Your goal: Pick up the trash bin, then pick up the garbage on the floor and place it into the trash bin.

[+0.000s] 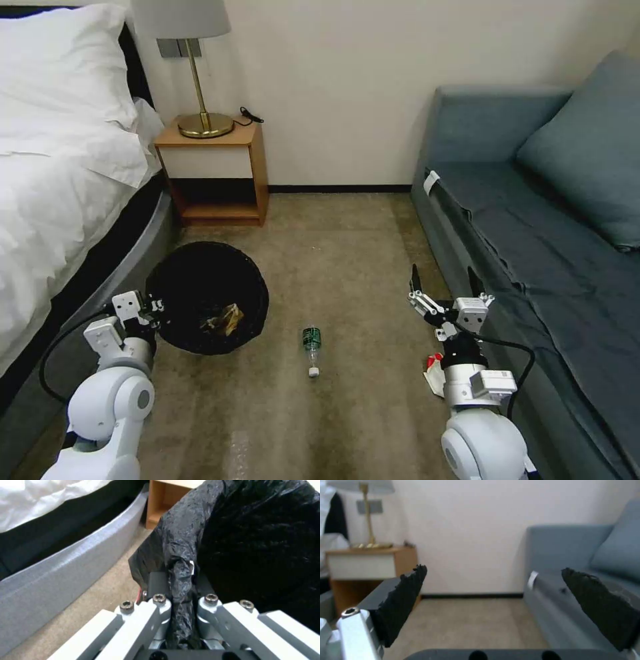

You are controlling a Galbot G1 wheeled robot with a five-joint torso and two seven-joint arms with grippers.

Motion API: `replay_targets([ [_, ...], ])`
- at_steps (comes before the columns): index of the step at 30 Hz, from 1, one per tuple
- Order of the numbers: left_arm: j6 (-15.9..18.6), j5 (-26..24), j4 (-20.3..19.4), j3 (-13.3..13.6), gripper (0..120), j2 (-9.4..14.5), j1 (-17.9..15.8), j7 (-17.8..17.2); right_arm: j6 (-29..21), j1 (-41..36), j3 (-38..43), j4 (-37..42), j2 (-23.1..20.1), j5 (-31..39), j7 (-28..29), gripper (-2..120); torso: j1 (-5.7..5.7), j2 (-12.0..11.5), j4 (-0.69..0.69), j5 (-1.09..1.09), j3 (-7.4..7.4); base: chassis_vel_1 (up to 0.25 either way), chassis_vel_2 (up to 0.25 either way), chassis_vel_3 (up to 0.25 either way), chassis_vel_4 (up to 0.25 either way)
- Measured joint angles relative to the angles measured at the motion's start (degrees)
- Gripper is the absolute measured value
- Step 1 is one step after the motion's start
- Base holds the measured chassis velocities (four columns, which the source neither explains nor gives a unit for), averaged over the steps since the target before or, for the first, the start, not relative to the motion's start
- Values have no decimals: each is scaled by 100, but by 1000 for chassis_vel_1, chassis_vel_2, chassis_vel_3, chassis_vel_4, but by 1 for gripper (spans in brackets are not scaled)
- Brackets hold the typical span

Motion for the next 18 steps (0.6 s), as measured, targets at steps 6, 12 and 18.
replay_targets([
  [6,-48,10,-78,-11,4,-66,-9,79,-828,469,-595,-249,-1432,1626,316,100,0,0,1,2,0,0,0,0,0],
  [12,-78,42,-101,-9,4,-90,-26,123,-1377,869,-950,-599,-2562,2500,423,100,0,0,1,1,1,0,0,0,0],
  [18,-112,128,-72,38,4,-129,-36,135,-2190,1740,-1581,-1150,-3506,3817,536,100,0,0,2,-1,1,0,0,0,0],
])
